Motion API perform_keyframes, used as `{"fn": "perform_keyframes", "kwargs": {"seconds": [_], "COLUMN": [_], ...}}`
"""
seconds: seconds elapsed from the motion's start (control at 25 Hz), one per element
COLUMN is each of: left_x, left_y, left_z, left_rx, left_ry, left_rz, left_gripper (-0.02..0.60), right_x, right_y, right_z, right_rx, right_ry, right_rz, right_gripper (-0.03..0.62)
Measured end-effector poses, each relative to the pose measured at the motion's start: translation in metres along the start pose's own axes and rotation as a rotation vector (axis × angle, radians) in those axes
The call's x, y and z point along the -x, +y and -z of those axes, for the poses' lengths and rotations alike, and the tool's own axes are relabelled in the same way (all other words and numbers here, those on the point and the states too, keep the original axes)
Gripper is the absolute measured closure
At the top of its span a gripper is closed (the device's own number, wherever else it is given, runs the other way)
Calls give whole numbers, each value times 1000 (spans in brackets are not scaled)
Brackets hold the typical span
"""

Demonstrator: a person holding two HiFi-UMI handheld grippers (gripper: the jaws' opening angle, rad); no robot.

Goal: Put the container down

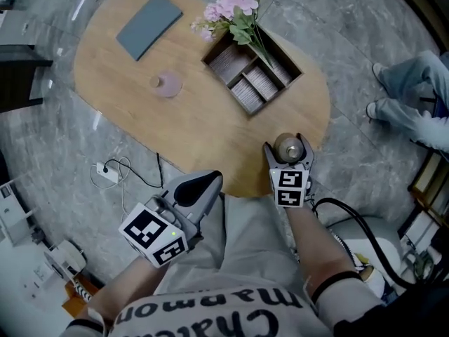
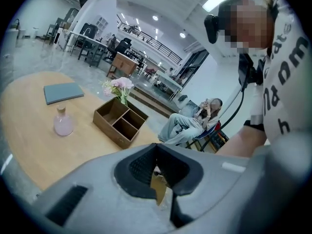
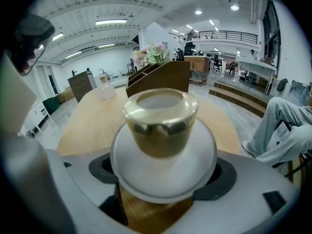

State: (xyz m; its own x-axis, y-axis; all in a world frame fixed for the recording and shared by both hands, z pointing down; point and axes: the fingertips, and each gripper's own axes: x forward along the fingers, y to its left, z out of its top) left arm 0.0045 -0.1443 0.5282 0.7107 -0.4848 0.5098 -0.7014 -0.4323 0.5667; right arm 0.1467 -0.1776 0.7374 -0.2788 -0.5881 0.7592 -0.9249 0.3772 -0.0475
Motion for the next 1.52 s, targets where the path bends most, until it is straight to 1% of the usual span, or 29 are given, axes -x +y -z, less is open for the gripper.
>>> {"fn": "perform_keyframes", "kwargs": {"seconds": [0.2,0.32,0.4,0.44,0.52,0.6,0.68,0.76,0.8,0.88,0.92,1.0,1.08,1.16,1.24,1.28,1.32,1.36,1.4,1.48,1.52], "left_x": [-5,-1,5,7,10,14,20,29,33,42,46,60,84,114,146,161,176,189,203,229,241], "left_y": [-17,-30,-38,-41,-48,-61,-74,-85,-91,-107,-120,-148,-171,-186,-197,-201,-204,-207,-209,-212,-214], "left_z": [-31,-43,-50,-55,-70,-89,-106,-117,-122,-131,-136,-151,-167,-179,-186,-187,-185,-182,-178,-174,-173], "left_rx": [16,-9,-40,-44,-16,18,36,20,-8,-94,-139,-210,-242,-258,-282,-297,-312,-327,-340,-367,-381], "left_ry": [-62,-76,-83,-93,-129,-179,-234,-267,-270,-258,-254,-268,-305,-348,-397,-418,-433,-441,-449,-472,-483], "left_rz": [-8,-4,4,9,22,57,106,142,150,171,201,287,365,433,485,500,510,515,516,517,516], "left_gripper": [568,568,568,568,568,568,568,568,567,568,568,567,566,566,566,568,568,568,566,568,567], "right_x": [13,33,53,65,87,110,137,165,180,209,226,265,309,352,390,408,426,443,458,481,490], "right_y": [-4,1,0,-3,-11,-18,-21,-20,-20,-23,-25,-26,-20,-7,11,21,33,44,56,78,88], "right_z": [-3,-3,-8,-11,-20,-35,-60,-92,-109,-144,-163,-199,-234,-259,-276,-282,-286,-287,-287,-285,-284], "right_rx": [-27,-22,-28,-33,-49,-77,-119,-169,-196,-271,-315,-376,-391,-407,-415,-410,-404,-402,-404,-402,-396], "right_ry": [31,58,68,77,96,86,14,-105,-166,-283,-342,-457,-575,-680,-773,-819,-866,-908,-941,-970,-971], "right_rz": [-74,-122,-129,-128,-118,-104,-96,-78,-63,-32,-15,30,69,82,82,79,74,67,59,49,49], "right_gripper": [244,244,244,244,244,246,247,247,247,247,248,250,250,252,265,290,345,384,392,410,435]}}
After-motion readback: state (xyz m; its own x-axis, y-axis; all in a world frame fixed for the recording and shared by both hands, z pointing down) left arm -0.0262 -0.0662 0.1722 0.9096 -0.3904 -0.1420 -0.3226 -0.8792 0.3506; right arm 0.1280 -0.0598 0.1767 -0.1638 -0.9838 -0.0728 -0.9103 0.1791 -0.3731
